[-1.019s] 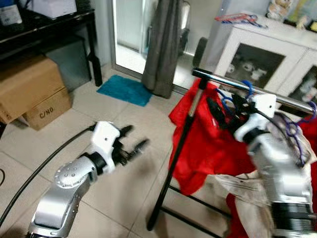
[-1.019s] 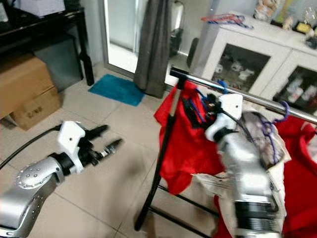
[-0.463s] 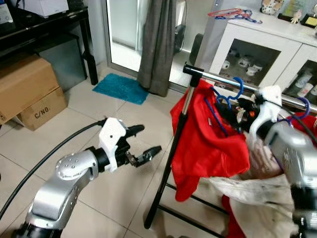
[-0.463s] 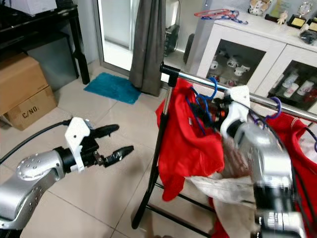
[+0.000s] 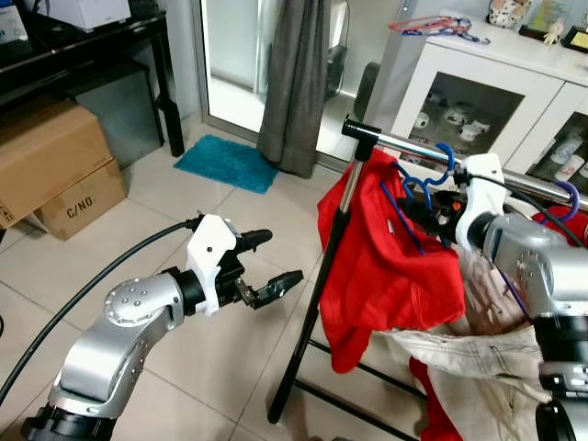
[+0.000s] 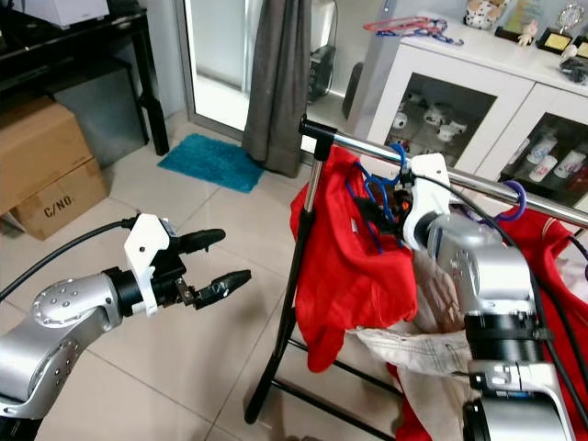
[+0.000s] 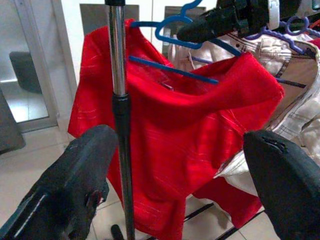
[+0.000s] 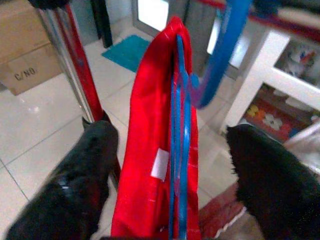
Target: Hang hanger
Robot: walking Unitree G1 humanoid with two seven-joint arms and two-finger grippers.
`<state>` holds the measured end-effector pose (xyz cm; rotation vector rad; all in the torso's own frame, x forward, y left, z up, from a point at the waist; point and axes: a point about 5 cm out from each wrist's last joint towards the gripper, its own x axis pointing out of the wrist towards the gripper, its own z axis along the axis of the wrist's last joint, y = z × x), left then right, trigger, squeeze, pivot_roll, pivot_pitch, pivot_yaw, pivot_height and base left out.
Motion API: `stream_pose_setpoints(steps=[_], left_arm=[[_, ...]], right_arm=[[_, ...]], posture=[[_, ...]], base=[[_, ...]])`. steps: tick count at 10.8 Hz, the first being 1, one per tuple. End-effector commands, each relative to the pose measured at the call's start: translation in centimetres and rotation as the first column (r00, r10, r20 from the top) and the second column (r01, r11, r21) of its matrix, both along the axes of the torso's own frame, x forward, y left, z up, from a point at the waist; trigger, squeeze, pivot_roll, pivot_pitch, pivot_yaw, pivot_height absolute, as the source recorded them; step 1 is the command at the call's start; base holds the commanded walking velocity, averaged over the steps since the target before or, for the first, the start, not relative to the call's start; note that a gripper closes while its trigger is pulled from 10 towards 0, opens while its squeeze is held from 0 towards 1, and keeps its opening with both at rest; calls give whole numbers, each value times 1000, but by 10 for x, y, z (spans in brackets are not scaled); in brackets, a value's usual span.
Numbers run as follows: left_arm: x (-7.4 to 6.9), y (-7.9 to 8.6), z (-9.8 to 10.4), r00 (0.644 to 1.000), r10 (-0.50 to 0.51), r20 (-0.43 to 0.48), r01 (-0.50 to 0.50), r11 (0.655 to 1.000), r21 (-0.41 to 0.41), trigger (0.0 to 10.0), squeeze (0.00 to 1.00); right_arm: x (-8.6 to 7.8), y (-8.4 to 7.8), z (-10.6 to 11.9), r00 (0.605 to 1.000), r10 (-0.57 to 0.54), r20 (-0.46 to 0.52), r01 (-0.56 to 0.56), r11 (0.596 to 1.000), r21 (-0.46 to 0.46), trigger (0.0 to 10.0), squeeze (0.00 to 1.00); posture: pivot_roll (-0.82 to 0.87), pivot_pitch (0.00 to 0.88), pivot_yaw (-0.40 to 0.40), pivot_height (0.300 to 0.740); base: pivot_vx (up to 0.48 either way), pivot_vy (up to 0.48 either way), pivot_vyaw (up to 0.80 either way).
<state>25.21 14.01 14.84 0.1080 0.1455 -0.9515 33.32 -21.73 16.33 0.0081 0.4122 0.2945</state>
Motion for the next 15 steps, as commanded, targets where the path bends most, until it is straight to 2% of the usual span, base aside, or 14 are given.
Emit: stream_pose_setpoints(steps=[1, 3, 8, 15], left_arm=[[1, -4, 2, 1000, -22, -1, 22, 1000, 2, 10000, 1000], [2, -4, 2, 1000, -28, -1, 28, 1000, 6, 10000, 1000], [1, -6, 2, 999, -53, -6, 53, 999, 8, 10000, 1000], [1, -6, 0, 998, -63, -11, 64, 998, 21, 10000, 1000]], right_arm=[[1, -3, 5, 1000, -25, -10, 25, 1000, 9, 0, 0], [2, -5, 3, 997, -63, -53, 62, 998, -15, 0, 0], [10, -6, -3, 991, -119, -67, 117, 993, -26, 0, 0], [10, -1, -7, 991, -110, -78, 108, 994, -33, 0, 0]], posture=[[104, 0, -108, 740], [101, 0, -108, 740], [106, 0, -116, 740], [104, 0, -108, 740]], base=[[0, 0, 0], [0, 0, 0], [0, 0, 0], [0, 0, 0]])
